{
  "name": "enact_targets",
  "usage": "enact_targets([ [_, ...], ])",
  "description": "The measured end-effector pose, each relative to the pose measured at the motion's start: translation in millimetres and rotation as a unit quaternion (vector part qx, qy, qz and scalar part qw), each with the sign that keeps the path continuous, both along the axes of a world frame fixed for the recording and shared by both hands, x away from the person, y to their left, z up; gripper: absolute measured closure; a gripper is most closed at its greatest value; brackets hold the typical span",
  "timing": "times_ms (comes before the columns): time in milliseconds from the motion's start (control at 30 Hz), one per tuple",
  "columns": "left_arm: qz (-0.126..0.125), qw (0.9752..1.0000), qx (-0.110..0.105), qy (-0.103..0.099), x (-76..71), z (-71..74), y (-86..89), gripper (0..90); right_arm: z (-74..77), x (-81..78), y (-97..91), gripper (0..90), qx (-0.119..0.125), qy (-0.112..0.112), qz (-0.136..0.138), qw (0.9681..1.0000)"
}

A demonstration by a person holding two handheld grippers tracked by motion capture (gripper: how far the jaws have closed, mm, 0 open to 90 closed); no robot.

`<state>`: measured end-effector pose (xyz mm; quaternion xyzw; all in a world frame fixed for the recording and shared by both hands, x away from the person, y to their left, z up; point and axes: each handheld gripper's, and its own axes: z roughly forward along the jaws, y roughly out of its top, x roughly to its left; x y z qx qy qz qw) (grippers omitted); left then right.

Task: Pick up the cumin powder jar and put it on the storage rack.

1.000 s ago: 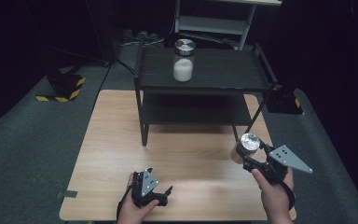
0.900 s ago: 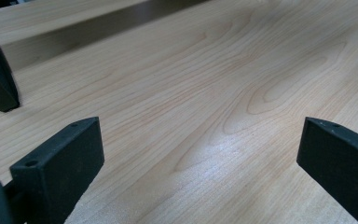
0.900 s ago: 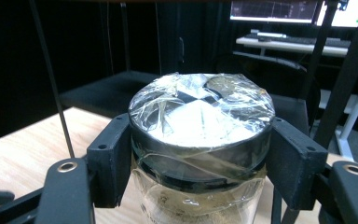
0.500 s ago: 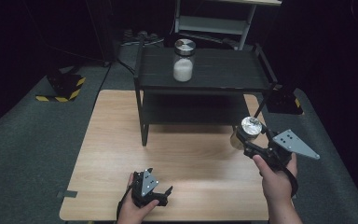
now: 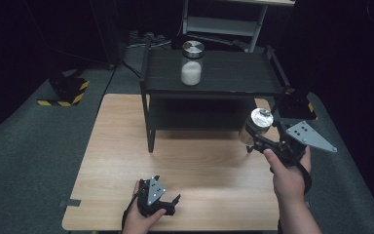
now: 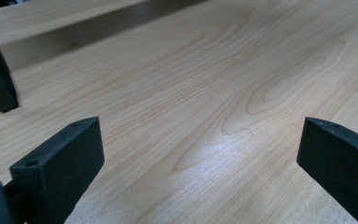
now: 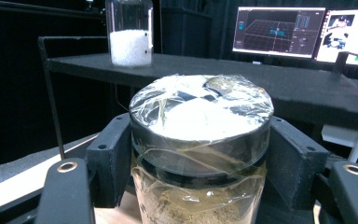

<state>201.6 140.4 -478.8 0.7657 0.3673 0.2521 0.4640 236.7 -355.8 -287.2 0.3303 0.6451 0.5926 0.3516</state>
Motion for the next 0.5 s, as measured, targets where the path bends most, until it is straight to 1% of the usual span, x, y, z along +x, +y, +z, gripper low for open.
enact_targets([
  [267, 0.0, 1.0, -0.001, 0.0, -0.2, -0.2, 0.0, 0.9, 15.8, 7.1, 6.3, 32.0, 0.0, -0.011, 0.0, 0.9999],
  [500, -0.002, 1.0, -0.003, 0.001, 0.5, -0.2, 0.9, 0.9, 29.3, 15.2, 11.1, 32.0, 0.005, -0.018, -0.004, 0.9998],
])
